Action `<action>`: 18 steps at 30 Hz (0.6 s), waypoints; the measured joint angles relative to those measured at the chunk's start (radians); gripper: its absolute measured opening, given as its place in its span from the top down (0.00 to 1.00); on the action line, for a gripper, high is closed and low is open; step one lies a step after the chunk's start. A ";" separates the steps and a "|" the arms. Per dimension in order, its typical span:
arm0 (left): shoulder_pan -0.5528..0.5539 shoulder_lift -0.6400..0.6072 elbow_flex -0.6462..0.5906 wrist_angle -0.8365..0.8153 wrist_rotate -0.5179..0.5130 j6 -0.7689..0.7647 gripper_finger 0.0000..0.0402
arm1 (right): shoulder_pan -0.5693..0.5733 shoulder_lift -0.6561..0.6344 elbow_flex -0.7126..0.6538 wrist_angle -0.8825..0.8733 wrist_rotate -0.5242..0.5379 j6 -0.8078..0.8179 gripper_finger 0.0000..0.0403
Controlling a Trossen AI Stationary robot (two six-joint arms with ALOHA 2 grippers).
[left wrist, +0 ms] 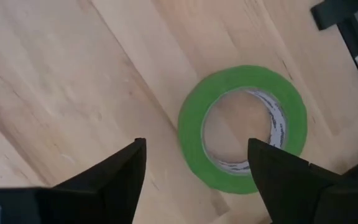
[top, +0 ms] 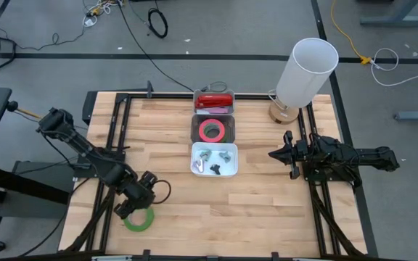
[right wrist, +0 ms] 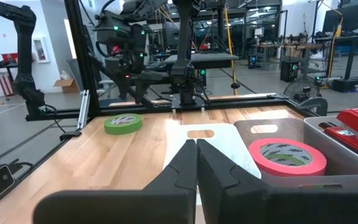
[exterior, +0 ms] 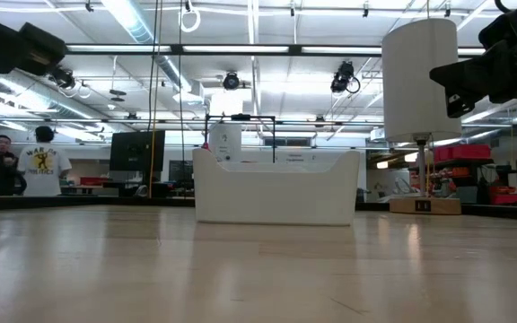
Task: Pick and place Stapler, Stapler remover, tape
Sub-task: Put the green tape in the black bin
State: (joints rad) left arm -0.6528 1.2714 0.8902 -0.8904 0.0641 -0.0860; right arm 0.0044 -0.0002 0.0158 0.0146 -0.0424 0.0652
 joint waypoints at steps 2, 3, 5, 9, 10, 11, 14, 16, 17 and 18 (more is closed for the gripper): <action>-0.016 0.009 0.000 0.010 -0.009 -0.020 0.31 | 0.000 0.000 0.000 0.000 0.000 0.000 0.97; -0.024 0.016 0.000 0.015 -0.011 -0.035 0.32 | 0.000 0.000 0.000 0.000 0.000 0.000 0.97; -0.039 0.035 0.000 0.019 -0.014 -0.062 0.32 | 0.000 0.000 0.000 0.000 0.000 0.000 0.97; -0.067 0.083 0.000 0.027 -0.039 -0.082 0.32 | 0.000 0.000 0.000 0.000 0.000 0.000 0.97; -0.072 0.095 0.000 0.030 -0.049 -0.082 0.32 | 0.000 0.000 0.000 0.000 0.000 0.000 0.97; -0.077 0.108 0.000 0.032 -0.061 -0.083 0.32 | 0.000 0.000 0.000 0.000 0.000 0.000 0.97; -0.087 0.141 0.000 0.033 -0.091 -0.097 0.32 | 0.000 0.000 0.000 0.000 0.000 0.000 0.97; -0.087 0.159 0.000 0.034 -0.096 -0.114 0.32 | 0.000 0.000 0.000 0.000 0.000 0.000 0.97; -0.087 0.167 0.000 0.036 -0.096 -0.118 0.32 | 0.000 0.000 0.000 0.000 0.000 0.000 0.97; -0.088 0.174 0.000 0.039 -0.095 -0.123 0.32 | 0.000 0.000 0.000 0.000 0.000 0.000 0.97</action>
State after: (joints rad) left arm -0.7405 1.4453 0.8898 -0.8518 -0.0313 -0.2090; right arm 0.0046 -0.0002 0.0158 0.0147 -0.0425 0.0654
